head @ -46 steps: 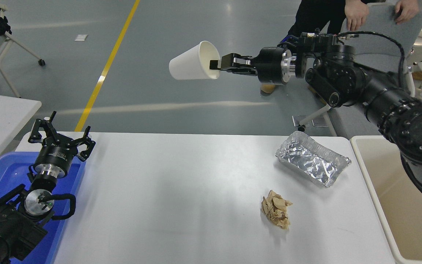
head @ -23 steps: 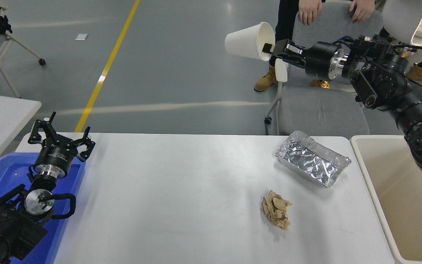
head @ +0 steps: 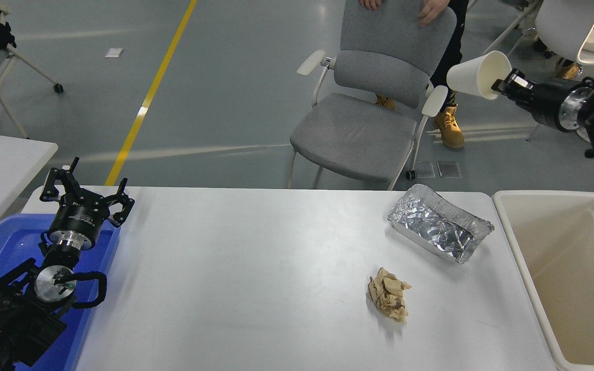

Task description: Clean the table surface

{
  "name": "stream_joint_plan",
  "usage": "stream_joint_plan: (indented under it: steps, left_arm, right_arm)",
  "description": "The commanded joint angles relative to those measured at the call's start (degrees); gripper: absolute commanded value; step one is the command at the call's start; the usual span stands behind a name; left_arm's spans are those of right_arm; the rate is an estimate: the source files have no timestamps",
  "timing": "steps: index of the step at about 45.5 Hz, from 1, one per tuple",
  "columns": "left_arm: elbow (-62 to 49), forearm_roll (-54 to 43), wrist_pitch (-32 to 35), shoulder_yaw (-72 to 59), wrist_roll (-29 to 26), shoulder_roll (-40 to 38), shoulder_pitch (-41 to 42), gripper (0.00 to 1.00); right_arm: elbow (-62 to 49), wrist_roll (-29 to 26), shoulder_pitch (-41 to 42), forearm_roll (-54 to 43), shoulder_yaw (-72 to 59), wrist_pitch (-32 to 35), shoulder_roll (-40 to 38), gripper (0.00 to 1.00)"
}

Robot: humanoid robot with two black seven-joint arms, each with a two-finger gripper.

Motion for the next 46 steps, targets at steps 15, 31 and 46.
stream_joint_plan:
  steps: [15,31,46]
  left_arm:
    - [0.07,0.00,0.00,0.00,0.00,0.00,0.00,1.00]
    - [0.07,0.00,0.00,0.00,0.00,0.00,0.00,1.00]
    - [0.07,0.00,0.00,0.00,0.00,0.00,0.00,1.00]
  right_arm:
    - [-4.53,-18.92,-5.33,0.82,5.89,-2.13,-5.78,0.00]
    - [-4.27,-21.65,-12.71,0.29,4.31,-4.06,-9.47,0.00]
    - [-3.65,-21.30,-20.62,0.73,-3.07,-4.06,-9.91,0.00]
